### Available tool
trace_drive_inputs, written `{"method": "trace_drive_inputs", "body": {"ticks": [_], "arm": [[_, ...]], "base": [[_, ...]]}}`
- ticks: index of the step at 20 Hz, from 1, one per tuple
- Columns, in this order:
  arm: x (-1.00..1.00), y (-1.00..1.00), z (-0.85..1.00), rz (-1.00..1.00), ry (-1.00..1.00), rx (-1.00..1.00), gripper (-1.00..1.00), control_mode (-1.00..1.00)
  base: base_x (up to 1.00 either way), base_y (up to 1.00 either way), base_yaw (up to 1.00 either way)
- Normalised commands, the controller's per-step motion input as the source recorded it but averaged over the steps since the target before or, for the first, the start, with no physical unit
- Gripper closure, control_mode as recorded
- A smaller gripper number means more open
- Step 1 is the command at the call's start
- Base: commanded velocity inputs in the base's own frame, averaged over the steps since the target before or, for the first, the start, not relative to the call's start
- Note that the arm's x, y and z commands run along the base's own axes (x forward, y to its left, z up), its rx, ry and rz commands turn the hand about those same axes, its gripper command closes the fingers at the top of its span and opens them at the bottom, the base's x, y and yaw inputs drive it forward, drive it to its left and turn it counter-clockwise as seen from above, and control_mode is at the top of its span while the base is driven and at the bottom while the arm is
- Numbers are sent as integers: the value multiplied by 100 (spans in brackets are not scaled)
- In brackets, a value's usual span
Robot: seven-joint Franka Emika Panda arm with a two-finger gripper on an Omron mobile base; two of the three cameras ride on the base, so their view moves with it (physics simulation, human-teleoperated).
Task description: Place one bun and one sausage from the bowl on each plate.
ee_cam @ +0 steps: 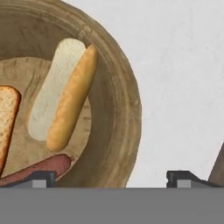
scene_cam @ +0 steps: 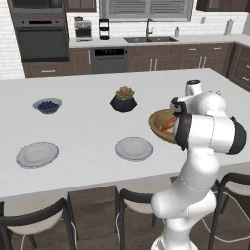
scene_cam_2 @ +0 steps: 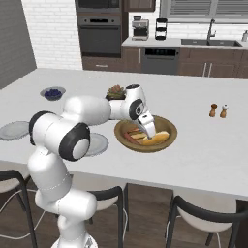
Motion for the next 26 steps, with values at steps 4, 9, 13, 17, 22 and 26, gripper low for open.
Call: {"method": "trace_drive_inputs", "body": {"ticks": [4,9,13,17,22,26], "arm": [[27,-18,-35,0,-9,0,-100,-100],[28,-10,-24,0,-5,0,-100,-100],[37,0,-15,0,0,0,-100,-100],[33,-3,-16,0,0,0,-100,-100],[37,-8,-29,0,0,0,-100,-100],[14,-23,-39,0,0,0,-100,-100]], "base": [[0,0,0],[0,0,0],[0,0,0],[0,0,0],[0,0,0],[0,0,0]]}}
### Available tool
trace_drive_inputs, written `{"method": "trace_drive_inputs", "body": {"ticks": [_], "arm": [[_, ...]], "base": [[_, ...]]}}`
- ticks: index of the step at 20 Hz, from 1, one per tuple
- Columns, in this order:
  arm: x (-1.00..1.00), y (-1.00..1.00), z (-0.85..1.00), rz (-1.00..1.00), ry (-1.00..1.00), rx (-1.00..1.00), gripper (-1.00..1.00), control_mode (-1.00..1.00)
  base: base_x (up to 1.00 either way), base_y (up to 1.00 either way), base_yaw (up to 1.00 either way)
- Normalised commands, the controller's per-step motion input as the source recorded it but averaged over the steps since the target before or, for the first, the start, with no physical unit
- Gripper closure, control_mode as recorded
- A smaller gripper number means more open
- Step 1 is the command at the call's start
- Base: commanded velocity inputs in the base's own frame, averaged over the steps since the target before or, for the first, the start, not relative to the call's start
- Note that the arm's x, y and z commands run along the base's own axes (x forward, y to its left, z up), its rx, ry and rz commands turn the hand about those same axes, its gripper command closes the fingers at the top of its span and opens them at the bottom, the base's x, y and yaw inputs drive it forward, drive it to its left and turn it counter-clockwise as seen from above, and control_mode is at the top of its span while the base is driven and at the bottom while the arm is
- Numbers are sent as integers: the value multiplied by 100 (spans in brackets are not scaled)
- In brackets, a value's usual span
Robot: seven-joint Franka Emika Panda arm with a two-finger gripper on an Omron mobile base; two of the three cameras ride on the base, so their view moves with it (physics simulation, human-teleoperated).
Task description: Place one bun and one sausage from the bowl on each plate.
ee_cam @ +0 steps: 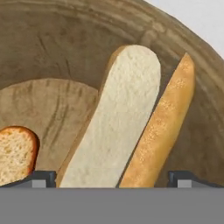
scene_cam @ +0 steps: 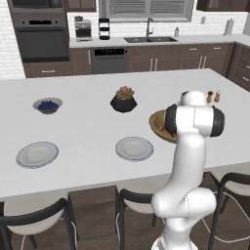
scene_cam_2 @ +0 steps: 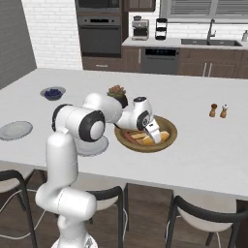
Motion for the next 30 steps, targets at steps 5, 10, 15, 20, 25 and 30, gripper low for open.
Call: {"method": "trace_drive_inputs", "body": {"ticks": [5,10,15,20,25,30], "arm": [[5,-13,-40,0,0,0,-100,-100],[2,0,-27,0,-4,0,100,-100],[-28,8,18,3,-21,8,100,-100],[-77,63,100,5,-18,5,100,-100],[-62,100,96,7,-3,0,100,-100],[-41,100,86,11,3,0,100,-100]], "base": [[0,0,0],[0,0,0],[0,0,0],[0,0,0],[0,0,0],[0,0,0]]}}
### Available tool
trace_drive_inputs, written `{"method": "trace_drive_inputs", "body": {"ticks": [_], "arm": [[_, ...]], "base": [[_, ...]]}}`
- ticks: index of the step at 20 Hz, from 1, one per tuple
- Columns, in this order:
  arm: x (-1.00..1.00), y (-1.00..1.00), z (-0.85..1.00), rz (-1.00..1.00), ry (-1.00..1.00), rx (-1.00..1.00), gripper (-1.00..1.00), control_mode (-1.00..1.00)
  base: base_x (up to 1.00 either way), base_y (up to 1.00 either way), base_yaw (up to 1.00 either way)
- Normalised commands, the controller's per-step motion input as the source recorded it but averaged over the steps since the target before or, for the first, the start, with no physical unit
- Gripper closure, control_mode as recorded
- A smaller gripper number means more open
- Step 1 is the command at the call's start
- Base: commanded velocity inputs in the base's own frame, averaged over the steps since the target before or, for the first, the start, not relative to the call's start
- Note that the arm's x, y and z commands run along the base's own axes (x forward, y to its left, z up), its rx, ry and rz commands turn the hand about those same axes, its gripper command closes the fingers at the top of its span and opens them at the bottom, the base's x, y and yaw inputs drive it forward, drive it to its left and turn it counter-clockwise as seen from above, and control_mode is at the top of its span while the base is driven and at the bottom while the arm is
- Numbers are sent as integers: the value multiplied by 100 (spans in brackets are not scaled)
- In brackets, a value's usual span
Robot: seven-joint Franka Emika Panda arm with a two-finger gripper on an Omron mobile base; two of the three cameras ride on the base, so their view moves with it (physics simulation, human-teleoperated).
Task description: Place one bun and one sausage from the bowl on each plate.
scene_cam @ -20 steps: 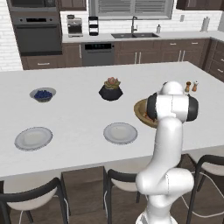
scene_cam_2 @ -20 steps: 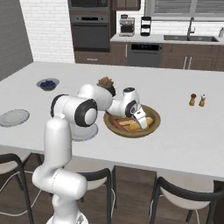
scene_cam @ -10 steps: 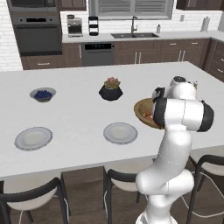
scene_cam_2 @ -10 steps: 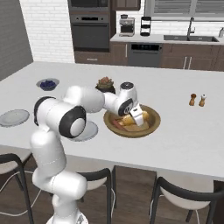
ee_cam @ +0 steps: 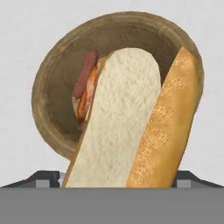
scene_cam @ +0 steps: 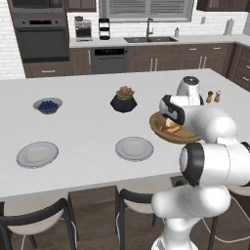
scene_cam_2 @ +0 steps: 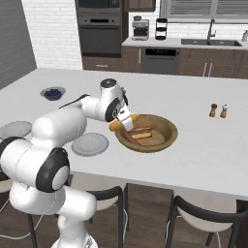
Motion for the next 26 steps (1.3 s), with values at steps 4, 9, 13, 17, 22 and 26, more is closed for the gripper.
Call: {"method": "trace_drive_inputs", "body": {"ticks": [4,9,13,17,22,26], "arm": [[-26,100,46,15,10,0,100,-100],[-1,100,-5,18,21,0,100,-100],[0,98,-43,17,18,0,100,-100],[19,63,-70,15,18,0,100,-100],[5,24,-79,10,4,0,100,-100],[12,0,-62,3,-2,0,100,-100]], "base": [[0,0,0],[0,0,0],[0,0,0],[0,0,0],[0,0,0],[0,0,0]]}}
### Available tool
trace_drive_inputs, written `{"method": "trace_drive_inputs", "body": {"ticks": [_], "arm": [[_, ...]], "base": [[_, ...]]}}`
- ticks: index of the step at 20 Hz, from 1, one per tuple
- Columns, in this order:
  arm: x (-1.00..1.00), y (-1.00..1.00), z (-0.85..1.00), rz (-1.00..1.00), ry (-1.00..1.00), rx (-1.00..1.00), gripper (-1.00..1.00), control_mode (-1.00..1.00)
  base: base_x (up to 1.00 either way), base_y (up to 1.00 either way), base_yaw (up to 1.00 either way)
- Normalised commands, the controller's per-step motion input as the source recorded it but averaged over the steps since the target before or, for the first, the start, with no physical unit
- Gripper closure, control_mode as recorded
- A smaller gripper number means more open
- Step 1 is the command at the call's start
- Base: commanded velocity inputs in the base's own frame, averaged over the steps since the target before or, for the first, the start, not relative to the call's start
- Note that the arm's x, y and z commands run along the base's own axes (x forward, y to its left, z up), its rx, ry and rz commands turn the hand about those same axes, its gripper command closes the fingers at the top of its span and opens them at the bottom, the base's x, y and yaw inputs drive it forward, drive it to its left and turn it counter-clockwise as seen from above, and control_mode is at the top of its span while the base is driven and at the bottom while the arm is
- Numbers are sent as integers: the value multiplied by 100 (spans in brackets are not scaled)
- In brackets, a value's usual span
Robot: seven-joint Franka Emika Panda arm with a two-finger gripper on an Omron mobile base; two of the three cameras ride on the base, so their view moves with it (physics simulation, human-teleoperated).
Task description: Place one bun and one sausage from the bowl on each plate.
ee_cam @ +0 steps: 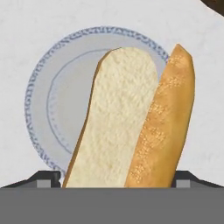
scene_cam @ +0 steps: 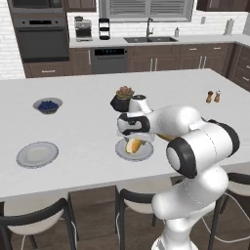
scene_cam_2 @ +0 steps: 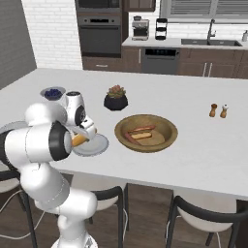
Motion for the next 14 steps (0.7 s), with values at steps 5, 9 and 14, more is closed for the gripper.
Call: {"method": "trace_drive_inputs", "body": {"ticks": [5,9,14], "arm": [[40,8,-39,0,0,3,100,-100],[44,18,-12,0,-1,4,-100,-100],[19,0,-4,0,-5,1,-100,-100]], "base": [[0,0,0],[0,0,0],[0,0,0]]}}
